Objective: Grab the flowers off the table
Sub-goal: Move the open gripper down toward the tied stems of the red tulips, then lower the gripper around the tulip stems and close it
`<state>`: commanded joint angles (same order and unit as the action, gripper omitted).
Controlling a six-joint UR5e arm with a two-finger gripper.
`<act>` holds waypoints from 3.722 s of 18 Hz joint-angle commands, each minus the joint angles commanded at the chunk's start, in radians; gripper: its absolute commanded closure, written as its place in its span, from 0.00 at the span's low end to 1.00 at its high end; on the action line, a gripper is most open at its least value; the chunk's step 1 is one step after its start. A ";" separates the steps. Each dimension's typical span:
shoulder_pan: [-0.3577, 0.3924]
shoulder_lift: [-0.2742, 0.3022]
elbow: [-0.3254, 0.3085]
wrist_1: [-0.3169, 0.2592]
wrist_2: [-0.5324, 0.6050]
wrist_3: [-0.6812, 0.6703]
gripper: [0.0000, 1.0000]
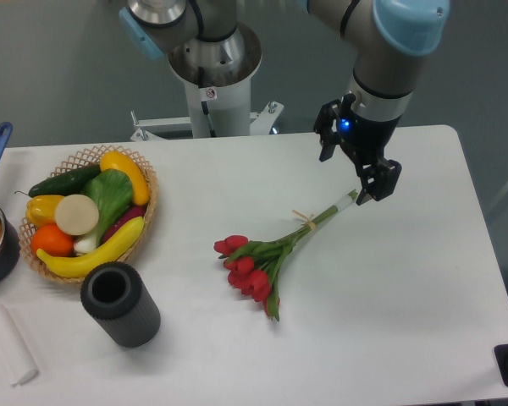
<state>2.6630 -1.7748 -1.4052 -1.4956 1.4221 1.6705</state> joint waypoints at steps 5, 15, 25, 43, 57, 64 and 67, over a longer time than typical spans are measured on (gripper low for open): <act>-0.003 -0.002 -0.008 -0.002 -0.009 0.000 0.00; -0.009 -0.006 -0.096 0.014 -0.038 -0.161 0.00; -0.049 -0.064 -0.258 0.112 -0.032 -0.173 0.00; -0.097 -0.192 -0.342 0.426 -0.029 -0.437 0.00; -0.126 -0.233 -0.399 0.488 0.049 -0.428 0.00; -0.127 -0.247 -0.429 0.549 0.047 -0.425 0.00; -0.129 -0.245 -0.429 0.551 0.047 -0.426 0.13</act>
<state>2.5341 -2.0203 -1.8346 -0.9449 1.4696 1.2441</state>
